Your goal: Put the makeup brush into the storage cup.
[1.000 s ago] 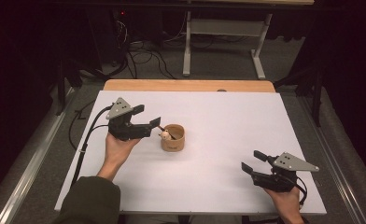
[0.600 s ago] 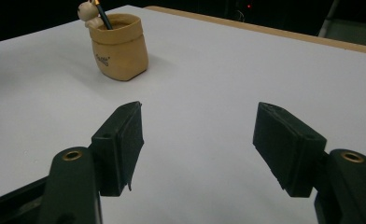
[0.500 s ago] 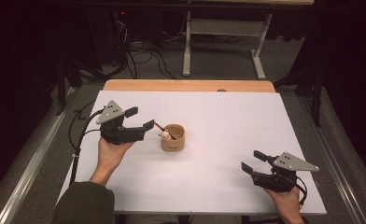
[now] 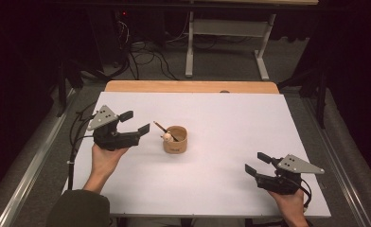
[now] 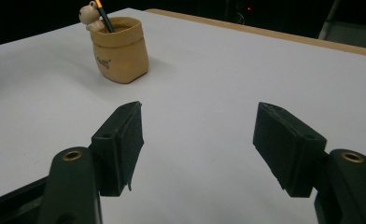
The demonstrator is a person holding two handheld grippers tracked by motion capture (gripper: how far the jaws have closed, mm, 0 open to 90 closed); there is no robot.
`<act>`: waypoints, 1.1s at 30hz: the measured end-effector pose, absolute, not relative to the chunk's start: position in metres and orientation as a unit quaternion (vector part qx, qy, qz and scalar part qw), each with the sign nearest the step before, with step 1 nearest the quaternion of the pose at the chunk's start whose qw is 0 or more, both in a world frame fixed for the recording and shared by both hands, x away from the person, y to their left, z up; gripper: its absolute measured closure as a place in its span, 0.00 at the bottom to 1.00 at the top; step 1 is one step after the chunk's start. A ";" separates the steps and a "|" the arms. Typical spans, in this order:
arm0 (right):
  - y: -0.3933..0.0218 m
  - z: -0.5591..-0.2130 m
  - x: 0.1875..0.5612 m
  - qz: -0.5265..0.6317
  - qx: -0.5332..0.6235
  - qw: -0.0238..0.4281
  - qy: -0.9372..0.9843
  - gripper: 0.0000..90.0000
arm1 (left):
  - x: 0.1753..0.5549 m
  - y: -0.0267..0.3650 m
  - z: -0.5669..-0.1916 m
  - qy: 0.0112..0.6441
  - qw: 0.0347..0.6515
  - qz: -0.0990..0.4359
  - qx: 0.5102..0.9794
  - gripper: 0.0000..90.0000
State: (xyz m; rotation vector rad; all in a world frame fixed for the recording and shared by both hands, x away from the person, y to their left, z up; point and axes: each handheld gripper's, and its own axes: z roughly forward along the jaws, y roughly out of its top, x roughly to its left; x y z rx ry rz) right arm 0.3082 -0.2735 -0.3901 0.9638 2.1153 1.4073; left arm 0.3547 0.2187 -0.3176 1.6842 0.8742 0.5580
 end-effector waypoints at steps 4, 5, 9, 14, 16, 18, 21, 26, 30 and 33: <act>-0.274 -0.390 0.308 0.508 0.345 0.211 0.761 0.39 | 0.350 0.222 -0.318 0.370 0.548 0.238 0.712 0.25; -0.274 -0.390 0.308 0.508 0.345 0.211 0.761 0.39 | 0.349 0.223 -0.318 0.371 0.549 0.238 0.710 0.25; -0.274 -0.390 0.309 0.509 0.343 0.212 0.760 0.39 | 0.344 0.226 -0.318 0.373 0.550 0.239 0.708 0.25; -0.274 -0.390 0.309 0.509 0.344 0.212 0.760 0.39 | 0.339 0.232 -0.319 0.376 0.551 0.231 0.708 0.25; -0.274 -0.390 0.308 0.508 0.345 0.211 0.760 0.39 | 0.336 0.233 -0.319 0.376 0.551 0.230 0.709 0.25; -0.274 -0.390 0.308 0.509 0.346 0.212 0.759 0.39 | 0.332 0.234 -0.320 0.376 0.550 0.229 0.710 0.25; -0.274 -0.390 0.308 0.509 0.345 0.212 0.760 0.39 | 0.327 0.235 -0.321 0.375 0.550 0.226 0.712 0.25; -0.274 -0.390 0.308 0.510 0.347 0.211 0.758 0.39 | 0.319 0.235 -0.327 0.373 0.549 0.224 0.714 0.25; -0.274 -0.390 0.308 0.510 0.347 0.210 0.759 0.39 | 0.313 0.234 -0.333 0.376 0.550 0.218 0.713 0.25; -0.274 -0.390 0.308 0.510 0.346 0.211 0.759 0.39 | 0.310 0.234 -0.339 0.377 0.549 0.214 0.714 0.25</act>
